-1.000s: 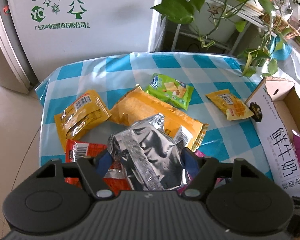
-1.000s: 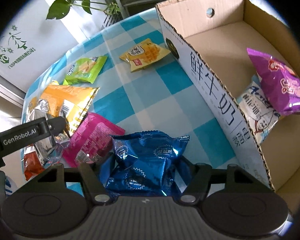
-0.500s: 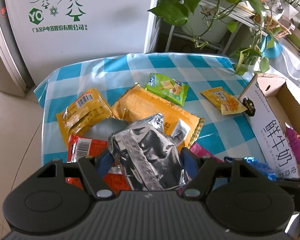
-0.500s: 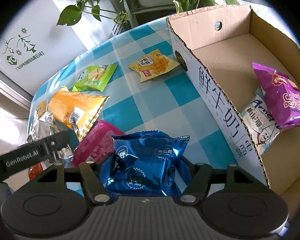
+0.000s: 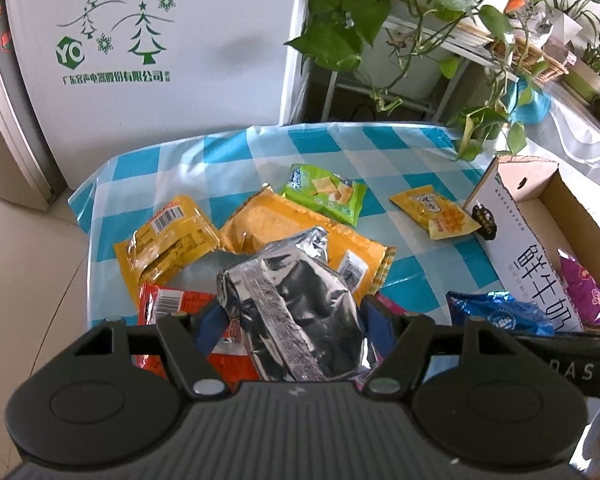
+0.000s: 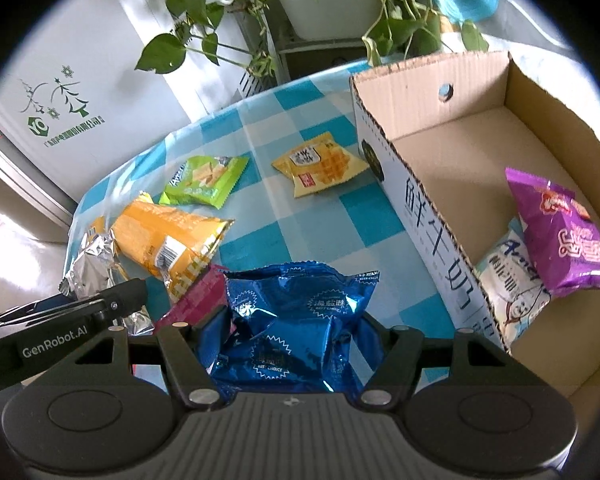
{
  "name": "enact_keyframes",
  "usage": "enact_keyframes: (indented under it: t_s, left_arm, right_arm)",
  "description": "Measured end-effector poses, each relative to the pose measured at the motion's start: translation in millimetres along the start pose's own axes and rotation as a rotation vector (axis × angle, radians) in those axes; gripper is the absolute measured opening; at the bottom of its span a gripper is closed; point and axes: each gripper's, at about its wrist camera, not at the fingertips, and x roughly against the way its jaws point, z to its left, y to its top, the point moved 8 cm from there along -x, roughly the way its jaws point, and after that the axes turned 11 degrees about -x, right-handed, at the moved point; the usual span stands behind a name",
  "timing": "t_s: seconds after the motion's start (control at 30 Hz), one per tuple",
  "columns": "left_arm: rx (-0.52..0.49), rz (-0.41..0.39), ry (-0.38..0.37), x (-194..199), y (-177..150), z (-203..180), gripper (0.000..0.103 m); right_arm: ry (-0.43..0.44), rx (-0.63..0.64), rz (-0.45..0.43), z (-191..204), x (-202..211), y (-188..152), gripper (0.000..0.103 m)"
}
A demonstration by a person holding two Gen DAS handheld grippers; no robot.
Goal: Organize snacks
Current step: 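Lift the blue foil packet with the right tool toward the box while the left tool holds the silver packet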
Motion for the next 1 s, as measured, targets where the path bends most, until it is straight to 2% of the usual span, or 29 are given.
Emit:
enact_keyframes:
  t_s: [0.3,0.53,1.0]
  left_arm:
    - [-0.020,-0.017,0.003,3,1,-5,0.070]
    - [-0.033,-0.061,0.015,12,8,-7,0.070]
    - [-0.015,-0.156,0.006,32,28,-9,0.070]
  right_arm:
    - [0.000,0.021,-0.026,2,5,4,0.073]
    - [0.004,0.047,-0.066,4,13,11,0.073]
    - [0.078,0.025,-0.145,0,48,42,0.073]
